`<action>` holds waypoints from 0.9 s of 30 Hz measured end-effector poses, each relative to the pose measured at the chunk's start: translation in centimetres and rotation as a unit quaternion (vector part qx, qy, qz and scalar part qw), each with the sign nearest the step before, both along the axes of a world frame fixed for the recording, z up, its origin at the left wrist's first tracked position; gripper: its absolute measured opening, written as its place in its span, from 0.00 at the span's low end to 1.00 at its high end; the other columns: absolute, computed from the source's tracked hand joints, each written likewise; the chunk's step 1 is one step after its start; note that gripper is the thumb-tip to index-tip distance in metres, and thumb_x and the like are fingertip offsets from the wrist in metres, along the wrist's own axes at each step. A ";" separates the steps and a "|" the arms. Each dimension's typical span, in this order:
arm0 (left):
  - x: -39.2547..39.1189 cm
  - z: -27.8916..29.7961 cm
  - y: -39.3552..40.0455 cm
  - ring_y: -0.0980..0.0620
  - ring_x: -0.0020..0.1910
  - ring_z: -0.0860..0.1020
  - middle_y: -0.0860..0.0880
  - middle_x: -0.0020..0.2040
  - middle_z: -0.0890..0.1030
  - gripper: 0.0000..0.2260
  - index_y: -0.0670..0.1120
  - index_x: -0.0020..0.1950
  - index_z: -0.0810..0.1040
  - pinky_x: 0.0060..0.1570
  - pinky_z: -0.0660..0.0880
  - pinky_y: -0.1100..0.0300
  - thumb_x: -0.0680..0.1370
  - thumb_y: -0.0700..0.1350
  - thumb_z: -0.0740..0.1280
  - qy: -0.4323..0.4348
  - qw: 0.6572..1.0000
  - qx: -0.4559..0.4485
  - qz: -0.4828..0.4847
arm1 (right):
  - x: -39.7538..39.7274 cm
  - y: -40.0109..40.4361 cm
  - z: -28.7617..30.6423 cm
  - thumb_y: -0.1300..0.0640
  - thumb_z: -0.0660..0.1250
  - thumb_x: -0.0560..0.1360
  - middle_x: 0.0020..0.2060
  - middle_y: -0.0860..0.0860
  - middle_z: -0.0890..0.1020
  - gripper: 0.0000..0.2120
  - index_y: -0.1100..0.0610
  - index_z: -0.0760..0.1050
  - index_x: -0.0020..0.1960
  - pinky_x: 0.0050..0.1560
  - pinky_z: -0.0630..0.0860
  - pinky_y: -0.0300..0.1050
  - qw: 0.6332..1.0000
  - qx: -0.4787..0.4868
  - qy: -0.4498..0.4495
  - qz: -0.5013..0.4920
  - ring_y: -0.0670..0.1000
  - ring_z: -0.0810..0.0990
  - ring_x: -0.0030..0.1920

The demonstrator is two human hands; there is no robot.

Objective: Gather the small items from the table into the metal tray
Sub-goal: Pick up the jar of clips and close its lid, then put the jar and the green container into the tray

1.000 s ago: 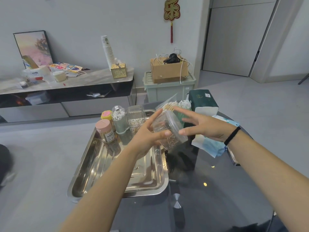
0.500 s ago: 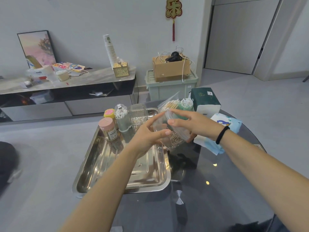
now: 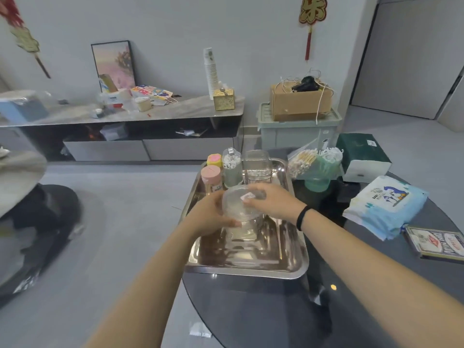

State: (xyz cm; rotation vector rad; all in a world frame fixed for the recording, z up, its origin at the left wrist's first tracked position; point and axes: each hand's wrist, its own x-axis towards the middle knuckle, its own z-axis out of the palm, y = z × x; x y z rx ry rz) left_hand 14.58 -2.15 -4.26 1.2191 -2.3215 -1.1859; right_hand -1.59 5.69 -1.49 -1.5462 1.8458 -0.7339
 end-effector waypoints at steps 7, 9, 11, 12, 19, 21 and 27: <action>3.1 1.7 -0.5 0.49 0.56 0.79 0.49 0.58 0.80 0.35 0.49 0.69 0.70 0.54 0.74 0.58 0.64 0.37 0.77 -0.036 0.997 -0.060 0.035 | 2.5 -1.6 -1.4 0.57 0.64 0.76 0.61 0.55 0.77 0.20 0.53 0.70 0.68 0.60 0.75 0.49 0.992 -0.029 -0.089 -0.080 0.55 0.78 0.57; 3.6 2.1 -0.5 0.48 0.54 0.80 0.49 0.58 0.80 0.34 0.51 0.71 0.68 0.54 0.77 0.55 0.67 0.34 0.73 -0.028 0.999 -0.036 0.026 | 3.3 -1.9 -1.8 0.57 0.65 0.75 0.58 0.55 0.77 0.22 0.53 0.69 0.69 0.57 0.76 0.50 0.993 -0.028 -0.083 -0.080 0.55 0.78 0.54; 3.9 2.2 -0.5 0.49 0.48 0.81 0.47 0.60 0.79 0.33 0.51 0.73 0.66 0.49 0.79 0.54 0.69 0.37 0.68 -0.019 0.999 0.001 0.039 | 4.1 -2.0 -2.0 0.56 0.65 0.75 0.59 0.59 0.78 0.23 0.51 0.68 0.69 0.57 0.75 0.52 0.993 -0.041 -0.069 -0.082 0.58 0.78 0.57; 4.1 2.2 -0.4 0.49 0.46 0.81 0.45 0.61 0.79 0.31 0.51 0.73 0.66 0.48 0.79 0.55 0.70 0.39 0.66 -0.010 0.998 0.021 0.051 | 4.5 -2.0 -2.1 0.57 0.65 0.75 0.59 0.60 0.79 0.23 0.50 0.69 0.69 0.57 0.75 0.54 0.993 -0.047 -0.068 -0.086 0.59 0.77 0.58; 3.4 3.1 1.4 0.49 0.59 0.75 0.48 0.64 0.76 0.23 0.45 0.70 0.69 0.60 0.70 0.56 0.74 0.42 0.65 0.039 0.994 0.013 0.106 | 4.2 -1.6 -2.4 0.56 0.65 0.75 0.55 0.53 0.77 0.22 0.52 0.69 0.69 0.59 0.76 0.55 0.988 -0.044 -0.101 -0.108 0.56 0.78 0.55; 2.6 3.8 2.4 0.49 0.63 0.72 0.47 0.66 0.74 0.22 0.44 0.70 0.69 0.60 0.68 0.57 0.76 0.39 0.63 0.043 0.991 -0.048 0.120 | 3.6 -1.3 -2.1 0.56 0.65 0.75 0.56 0.54 0.78 0.20 0.54 0.71 0.67 0.58 0.76 0.53 0.987 -0.067 -0.075 -0.125 0.54 0.78 0.54; -2.3 4.8 4.4 0.47 0.62 0.75 0.46 0.64 0.78 0.17 0.47 0.64 0.76 0.62 0.72 0.52 0.75 0.42 0.63 0.043 0.988 -0.123 0.088 | -0.5 0.9 -0.4 0.57 0.65 0.75 0.49 0.50 0.80 0.12 0.56 0.78 0.57 0.39 0.70 0.34 0.969 -0.160 -0.053 -0.183 0.46 0.76 0.44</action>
